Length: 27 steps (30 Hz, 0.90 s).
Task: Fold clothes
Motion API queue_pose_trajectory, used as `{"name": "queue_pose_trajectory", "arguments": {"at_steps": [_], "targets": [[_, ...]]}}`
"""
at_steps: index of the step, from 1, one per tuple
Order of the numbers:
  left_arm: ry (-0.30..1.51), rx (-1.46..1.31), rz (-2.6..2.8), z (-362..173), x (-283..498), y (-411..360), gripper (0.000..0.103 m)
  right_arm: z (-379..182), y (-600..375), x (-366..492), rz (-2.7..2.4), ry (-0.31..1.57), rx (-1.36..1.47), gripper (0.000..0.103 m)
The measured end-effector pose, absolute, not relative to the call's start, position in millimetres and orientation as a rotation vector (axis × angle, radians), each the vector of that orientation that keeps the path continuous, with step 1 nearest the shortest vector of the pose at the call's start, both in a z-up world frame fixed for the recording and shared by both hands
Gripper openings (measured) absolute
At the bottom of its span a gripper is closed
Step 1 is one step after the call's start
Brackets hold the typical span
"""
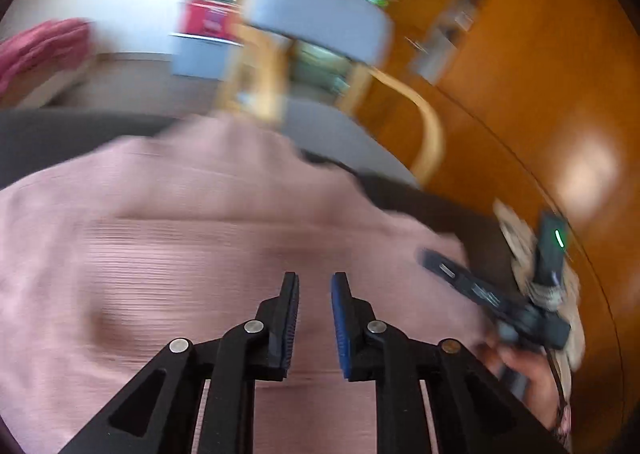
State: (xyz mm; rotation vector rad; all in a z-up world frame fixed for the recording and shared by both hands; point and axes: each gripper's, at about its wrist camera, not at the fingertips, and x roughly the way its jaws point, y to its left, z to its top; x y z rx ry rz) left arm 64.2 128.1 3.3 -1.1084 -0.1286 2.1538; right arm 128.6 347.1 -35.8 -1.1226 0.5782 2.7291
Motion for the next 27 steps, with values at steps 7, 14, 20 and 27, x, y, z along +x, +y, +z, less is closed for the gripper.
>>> {"name": "queue_pose_trajectory", "arguments": {"at_steps": [7,14,20,27], "targets": [[-0.219,-1.191,2.090,-29.7,58.3,123.3,0.014,-37.4,350.1,128.9,2.735,0.617,-1.117,0.024],[-0.324,-1.233,2.155,-33.0,57.3,49.8,0.013,-36.8,349.1,129.0,2.734,0.612,-1.118,0.024],[-0.320,-1.227,2.346,-25.2,56.3,-14.0,0.013,-37.4,348.4,128.2,2.733,0.609,-1.118,0.024],[-0.183,-1.083,2.434,10.9,53.1,25.2,0.016,-37.2,347.5,127.7,2.730,0.599,-1.119,0.024]]}}
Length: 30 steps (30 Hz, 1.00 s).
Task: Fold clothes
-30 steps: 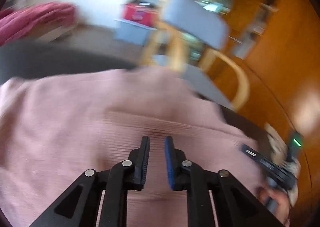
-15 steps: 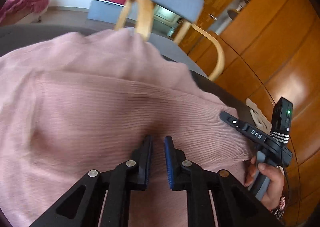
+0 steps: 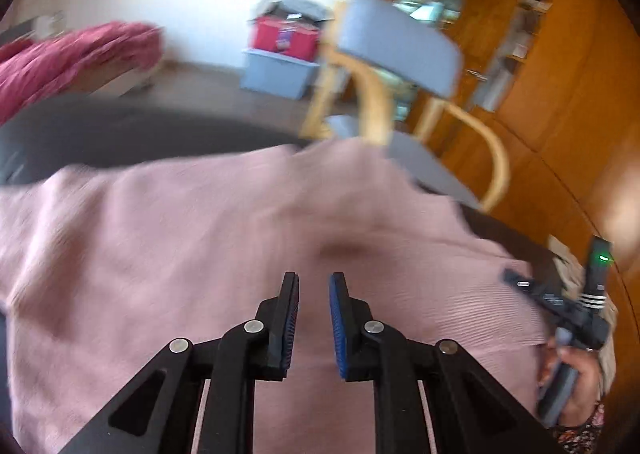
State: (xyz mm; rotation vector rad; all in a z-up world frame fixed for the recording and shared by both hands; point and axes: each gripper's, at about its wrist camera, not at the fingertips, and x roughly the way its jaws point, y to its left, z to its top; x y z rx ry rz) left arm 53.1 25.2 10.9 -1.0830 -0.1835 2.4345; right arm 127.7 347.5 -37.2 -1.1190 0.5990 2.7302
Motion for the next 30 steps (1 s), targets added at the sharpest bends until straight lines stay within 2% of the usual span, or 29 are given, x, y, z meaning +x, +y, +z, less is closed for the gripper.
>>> {"name": "queue_pose_trajectory", "arguments": {"at_steps": [3,8,12,14,18,24,27,30], "targets": [[-0.027,-1.037,2.421,14.0,43.9,76.7,0.016,-37.2,347.8,127.7,2.731,0.602,-1.117,0.024],[0.004,-1.137,2.459,-11.5,17.1,90.2,0.016,-38.5,350.6,128.5,2.737,0.632,-1.112,0.024],[-0.193,-1.181,2.461,-25.0,3.5,47.5,0.016,-38.4,349.7,128.6,2.736,0.632,-1.112,0.024],[-0.171,-1.189,2.517,-25.6,0.5,30.6,0.013,-38.2,348.9,128.3,2.735,0.625,-1.114,0.024],[-0.250,-1.192,2.523,-27.4,2.0,-9.6,0.012,-37.7,347.8,128.6,2.736,0.629,-1.113,0.024],[-0.483,-1.179,2.457,-37.4,5.0,-43.3,0.015,-28.8,341.6,134.1,2.801,0.603,-1.053,0.025],[-0.485,-0.979,2.550,-18.9,27.9,-49.8,0.013,-16.4,332.5,141.6,2.888,0.555,-0.970,0.025],[-0.362,-0.751,2.517,0.9,53.9,-34.3,0.020,-0.9,311.2,146.6,2.977,0.399,-0.888,0.025]]}}
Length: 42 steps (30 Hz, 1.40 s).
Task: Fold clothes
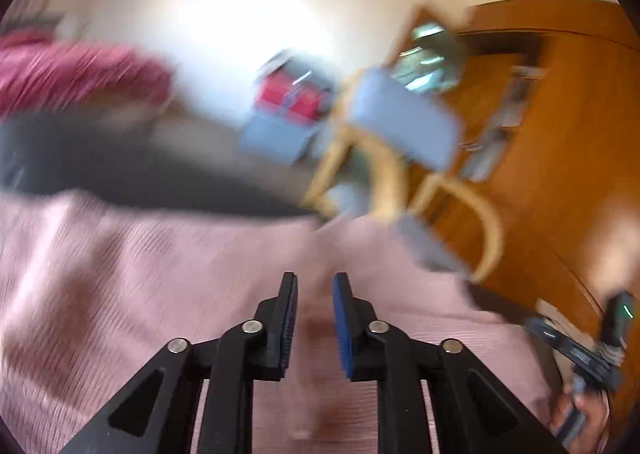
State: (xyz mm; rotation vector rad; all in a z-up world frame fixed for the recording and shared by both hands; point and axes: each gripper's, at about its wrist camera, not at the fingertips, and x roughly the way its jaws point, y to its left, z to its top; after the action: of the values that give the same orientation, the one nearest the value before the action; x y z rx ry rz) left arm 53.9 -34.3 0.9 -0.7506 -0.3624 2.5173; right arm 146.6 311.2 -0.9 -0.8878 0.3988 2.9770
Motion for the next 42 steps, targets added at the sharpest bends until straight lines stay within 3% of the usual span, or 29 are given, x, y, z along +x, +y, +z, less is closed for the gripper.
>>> {"name": "queue_pose_trajectory", "arguments": {"at_steps": [4,6,8,10,11,17,22,27,34,38,42], "targets": [[-0.111,-0.904,2.455,-12.0,44.2,7.8,0.020,-6.4,305.7,137.4,2.939,0.346,-0.982,0.032],[-0.073,-1.121,2.391,-33.9,20.8,21.1,0.020,-16.8,323.5,133.1,2.876,0.475,-1.050,0.034],[-0.120,-1.100,2.383,-31.8,20.2,15.6,0.020,-35.4,353.5,132.6,2.791,0.702,-1.103,0.034],[-0.132,-1.109,2.375,-33.4,19.4,14.1,0.020,-46.5,379.1,139.5,2.765,0.922,-1.065,0.027],[-0.138,-1.110,2.372,-33.8,19.0,13.7,0.020,-47.2,386.0,143.7,2.737,0.941,-1.032,0.024],[-0.184,-1.114,2.351,-39.4,9.1,4.6,0.020,-6.6,338.6,153.6,2.857,0.615,-0.905,0.026],[-0.200,-1.113,2.343,-32.9,14.5,4.8,0.020,5.3,233.7,117.8,3.084,0.471,-1.264,0.026],[-0.245,-1.113,2.325,-33.1,14.6,-1.8,0.020,-24.9,144.6,81.2,3.111,0.244,-1.507,0.026],[-0.386,-1.078,2.325,-26.0,14.2,-21.0,0.020,-49.3,139.5,78.4,3.127,0.269,-1.505,0.025],[-0.695,-0.986,2.225,-4.4,21.2,-73.5,0.020,-53.5,151.5,75.9,3.146,0.384,-1.510,0.025],[-0.840,-0.870,2.398,23.4,29.8,-160.3,0.020,-53.3,160.8,79.1,3.155,0.452,-1.514,0.025]]}}
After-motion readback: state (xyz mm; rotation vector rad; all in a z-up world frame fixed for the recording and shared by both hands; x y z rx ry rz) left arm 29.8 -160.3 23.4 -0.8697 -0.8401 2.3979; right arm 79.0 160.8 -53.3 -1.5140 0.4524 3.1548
